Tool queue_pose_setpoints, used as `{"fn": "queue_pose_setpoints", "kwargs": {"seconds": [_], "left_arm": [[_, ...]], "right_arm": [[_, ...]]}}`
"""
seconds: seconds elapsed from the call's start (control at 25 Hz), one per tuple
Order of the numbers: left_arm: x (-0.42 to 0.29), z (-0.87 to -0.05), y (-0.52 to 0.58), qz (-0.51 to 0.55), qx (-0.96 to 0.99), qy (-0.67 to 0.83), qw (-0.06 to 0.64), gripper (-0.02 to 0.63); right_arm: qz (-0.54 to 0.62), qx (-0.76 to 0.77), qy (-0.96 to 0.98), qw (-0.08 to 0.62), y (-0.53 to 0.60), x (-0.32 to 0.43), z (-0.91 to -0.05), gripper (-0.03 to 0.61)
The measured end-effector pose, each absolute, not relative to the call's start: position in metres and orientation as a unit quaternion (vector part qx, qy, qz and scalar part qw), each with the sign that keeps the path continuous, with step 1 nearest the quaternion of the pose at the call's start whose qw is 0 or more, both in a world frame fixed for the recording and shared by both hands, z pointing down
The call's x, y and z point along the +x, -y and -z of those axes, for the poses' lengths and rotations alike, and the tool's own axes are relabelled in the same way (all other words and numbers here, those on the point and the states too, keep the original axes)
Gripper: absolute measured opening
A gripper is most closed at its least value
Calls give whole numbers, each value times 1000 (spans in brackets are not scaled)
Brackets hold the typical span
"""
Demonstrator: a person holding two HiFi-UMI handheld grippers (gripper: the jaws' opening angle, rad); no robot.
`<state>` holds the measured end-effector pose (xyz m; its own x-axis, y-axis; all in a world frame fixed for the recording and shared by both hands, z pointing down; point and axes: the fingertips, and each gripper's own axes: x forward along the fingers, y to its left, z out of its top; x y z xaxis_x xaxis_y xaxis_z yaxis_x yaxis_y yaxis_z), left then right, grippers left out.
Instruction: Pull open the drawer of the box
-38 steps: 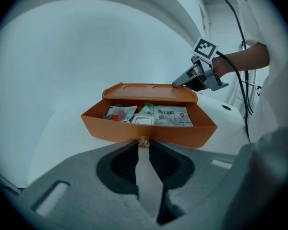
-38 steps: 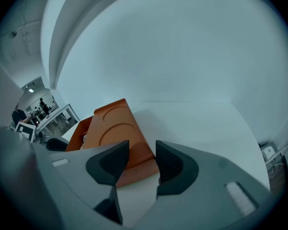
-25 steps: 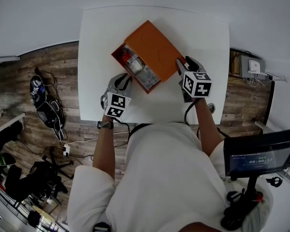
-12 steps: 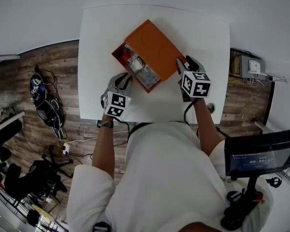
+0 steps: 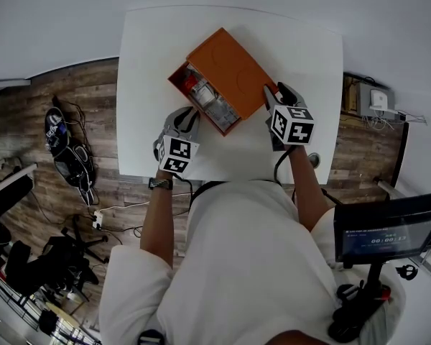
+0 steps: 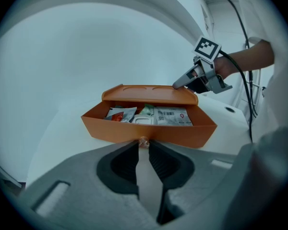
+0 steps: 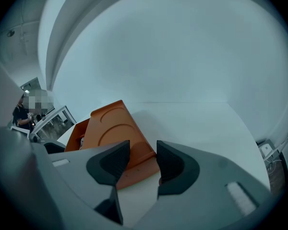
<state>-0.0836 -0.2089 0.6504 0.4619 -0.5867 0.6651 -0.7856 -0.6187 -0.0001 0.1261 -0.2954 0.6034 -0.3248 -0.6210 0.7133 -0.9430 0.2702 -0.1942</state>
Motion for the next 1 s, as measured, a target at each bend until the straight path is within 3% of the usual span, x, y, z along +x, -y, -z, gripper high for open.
{"fn": "queue_pose_setpoints", "kwargs": {"seconds": [1.0], "left_arm": [[-110,-656,185,-336,827,419,168,72]], "right_arm": [[-308,528,747,260,301,131,-606,170]]}}
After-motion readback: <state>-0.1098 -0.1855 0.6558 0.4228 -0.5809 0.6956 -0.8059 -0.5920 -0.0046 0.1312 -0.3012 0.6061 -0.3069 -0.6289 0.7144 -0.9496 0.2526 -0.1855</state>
